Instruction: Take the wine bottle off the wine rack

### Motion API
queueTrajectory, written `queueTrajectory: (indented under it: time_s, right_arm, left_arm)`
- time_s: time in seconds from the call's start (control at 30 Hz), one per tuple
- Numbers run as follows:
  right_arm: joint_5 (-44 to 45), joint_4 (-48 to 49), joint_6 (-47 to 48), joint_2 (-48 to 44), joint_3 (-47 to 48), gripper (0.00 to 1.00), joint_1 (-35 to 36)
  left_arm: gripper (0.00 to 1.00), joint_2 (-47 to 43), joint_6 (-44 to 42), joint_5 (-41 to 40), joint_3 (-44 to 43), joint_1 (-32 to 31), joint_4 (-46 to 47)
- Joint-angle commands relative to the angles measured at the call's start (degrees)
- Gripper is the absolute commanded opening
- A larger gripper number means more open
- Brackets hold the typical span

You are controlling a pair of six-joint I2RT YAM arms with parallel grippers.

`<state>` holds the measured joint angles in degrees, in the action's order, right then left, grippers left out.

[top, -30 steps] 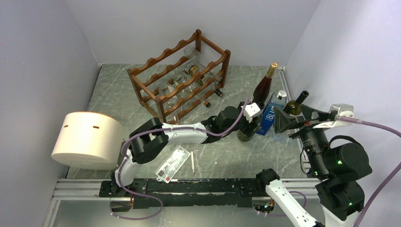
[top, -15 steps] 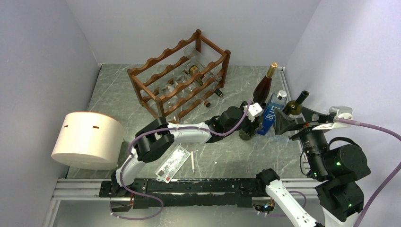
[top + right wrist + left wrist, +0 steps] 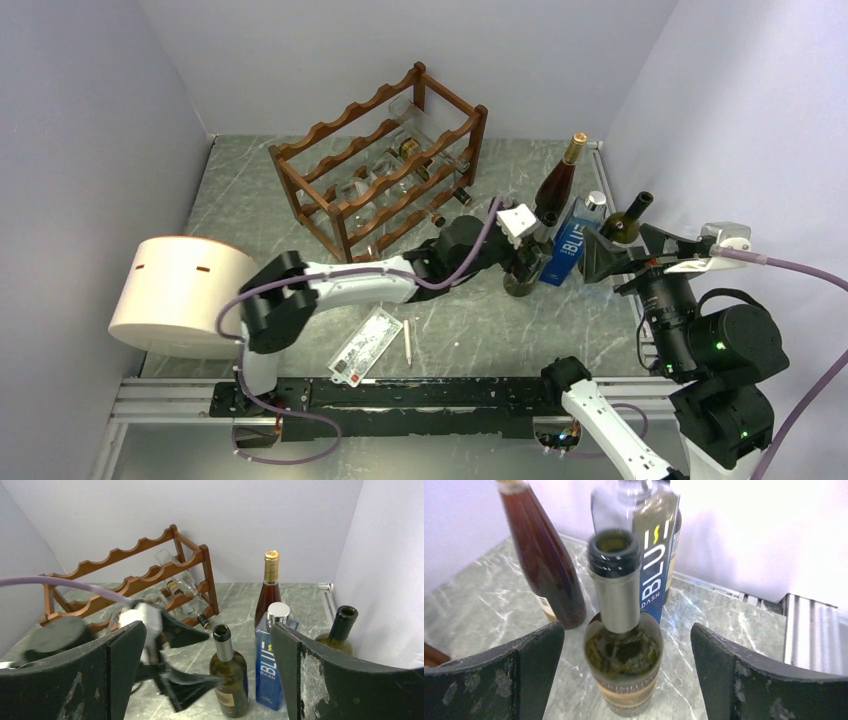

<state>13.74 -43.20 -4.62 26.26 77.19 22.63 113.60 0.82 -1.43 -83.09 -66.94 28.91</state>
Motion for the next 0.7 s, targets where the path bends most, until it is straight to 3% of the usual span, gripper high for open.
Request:
queueTrajectory:
  time_s: [0.0,0.13,0.23,0.43,0.67]
  right_arm:
    - [1.50,0.26,1.76,1.90,2.74,1.00,0.56]
    - [4.09,0.22,3.45,3.94,4.28,1.00,0.58]
    - [5.58,1.27,4.61,5.46,4.98,1.00,0.71]
    - [5.66,2.27,6.04,14.13,4.41,1.00,0.69]
    - [-4.76,8.49,1.68,25.98,2.95,1.00,0.64]
  left_arm:
    - [1.00,-12.43,-2.56,-2.20,7.73,-0.08,3.20]
    - [0.99,-26.39,-6.99,-8.36,19.91,0.03,0.46]
    - [0.99,-36.69,-6.48,-14.92,25.51,0.62,-8.90]
    - [0.98,-50.67,5.80,-25.52,29.72,1.80,-32.68]
    - [0.99,-67.46,18.50,-34.56,37.42,2.58,-44.97]
